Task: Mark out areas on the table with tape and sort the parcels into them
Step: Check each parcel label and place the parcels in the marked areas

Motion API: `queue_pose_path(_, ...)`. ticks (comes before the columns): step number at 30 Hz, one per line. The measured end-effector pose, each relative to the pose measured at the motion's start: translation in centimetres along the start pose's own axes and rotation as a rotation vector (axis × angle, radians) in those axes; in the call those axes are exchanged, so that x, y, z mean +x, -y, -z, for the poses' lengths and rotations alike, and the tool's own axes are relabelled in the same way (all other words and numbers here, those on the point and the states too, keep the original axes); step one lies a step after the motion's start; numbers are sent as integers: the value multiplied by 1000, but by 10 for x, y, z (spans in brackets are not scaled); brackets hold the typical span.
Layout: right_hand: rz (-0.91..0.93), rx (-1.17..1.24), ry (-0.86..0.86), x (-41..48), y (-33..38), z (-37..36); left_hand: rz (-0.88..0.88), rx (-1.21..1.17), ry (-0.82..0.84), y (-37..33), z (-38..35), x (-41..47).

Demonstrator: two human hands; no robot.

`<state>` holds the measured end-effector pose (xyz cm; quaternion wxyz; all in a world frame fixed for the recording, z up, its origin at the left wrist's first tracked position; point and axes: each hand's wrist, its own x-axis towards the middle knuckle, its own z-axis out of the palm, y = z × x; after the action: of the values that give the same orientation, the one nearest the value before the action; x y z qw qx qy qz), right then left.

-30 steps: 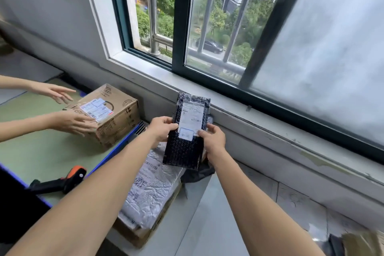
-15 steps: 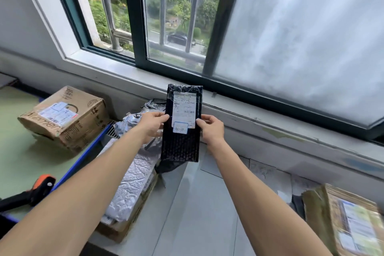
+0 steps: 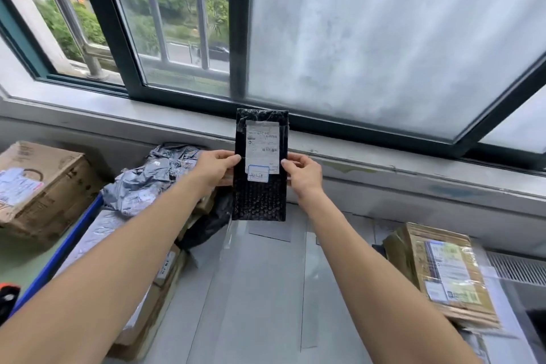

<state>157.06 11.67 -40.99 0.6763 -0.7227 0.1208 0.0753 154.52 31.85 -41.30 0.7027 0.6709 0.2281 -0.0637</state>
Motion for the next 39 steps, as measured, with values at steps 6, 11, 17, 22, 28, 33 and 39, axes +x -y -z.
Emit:
queue_pose_path(6,-12,21,-82,1,-6,63,-13,43,53,-1,-61,-14)
queue_pose_path(11,10,21,-114,5,1,107,-64,74,37,-12,-110,-27)
queue_pose_path(17,58,65,-100,3,26,168,-80,72,41,-29,-168,-46)
queue_pose_path(22,62,52,-181,-6,17,253,-78,102,116,-20,-250,-59)
queue_pose_path(28,1,24,-277,-9,4,355,-35,132,212,-7,-349,-83)
queue_pose_path(33,-13,76,-340,-17,1,387,-52,167,273,-12,-384,-85)
queue_pose_path(39,6,126,-429,-27,2,414,-59,200,360,-14,-412,-87)
